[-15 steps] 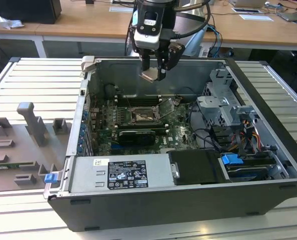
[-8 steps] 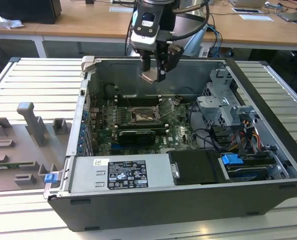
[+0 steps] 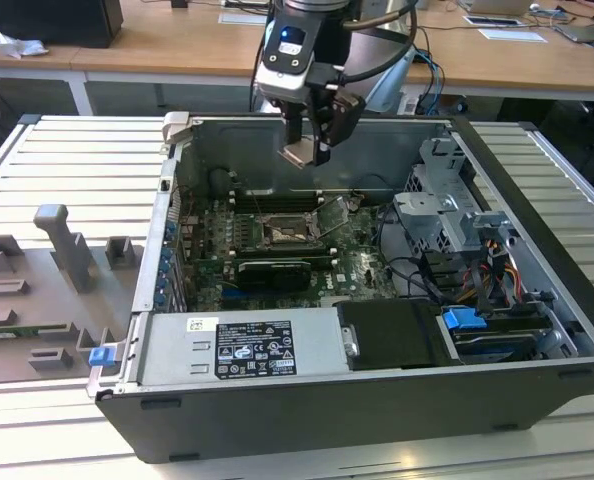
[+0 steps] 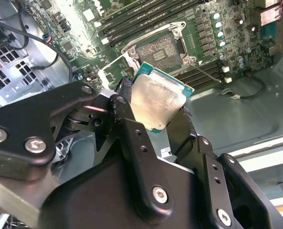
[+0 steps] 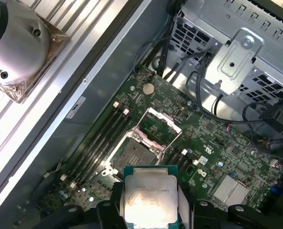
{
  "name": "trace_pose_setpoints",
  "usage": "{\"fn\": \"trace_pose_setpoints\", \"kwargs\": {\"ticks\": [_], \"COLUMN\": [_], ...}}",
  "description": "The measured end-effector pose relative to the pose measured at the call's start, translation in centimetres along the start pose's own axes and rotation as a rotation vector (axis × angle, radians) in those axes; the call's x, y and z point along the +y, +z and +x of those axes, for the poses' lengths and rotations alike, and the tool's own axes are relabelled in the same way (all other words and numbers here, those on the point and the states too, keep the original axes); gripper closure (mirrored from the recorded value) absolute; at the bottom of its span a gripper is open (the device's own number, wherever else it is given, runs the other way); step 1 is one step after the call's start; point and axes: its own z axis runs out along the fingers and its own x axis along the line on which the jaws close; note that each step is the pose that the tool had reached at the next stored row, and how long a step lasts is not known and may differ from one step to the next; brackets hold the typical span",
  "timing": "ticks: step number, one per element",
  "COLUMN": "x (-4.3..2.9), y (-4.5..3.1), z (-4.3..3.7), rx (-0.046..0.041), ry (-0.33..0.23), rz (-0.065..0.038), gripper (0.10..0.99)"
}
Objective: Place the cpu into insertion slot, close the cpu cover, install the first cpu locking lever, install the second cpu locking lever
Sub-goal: 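Place the cpu into insertion slot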
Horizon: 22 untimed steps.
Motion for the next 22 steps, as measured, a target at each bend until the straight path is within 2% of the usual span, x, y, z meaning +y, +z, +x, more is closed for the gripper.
{"fn": "trace_pose_setpoints", "kwargs": {"ticks": [12, 22], "x": [-0.03, -0.06], "y": [0.44, 0.73], "z": [-0.01, -0.02], "rx": [-0.0090, -0.0091], "ry": [0.115, 0.156], "rz": [-0.002, 0.003], "gripper": [0.549, 0.549]}}
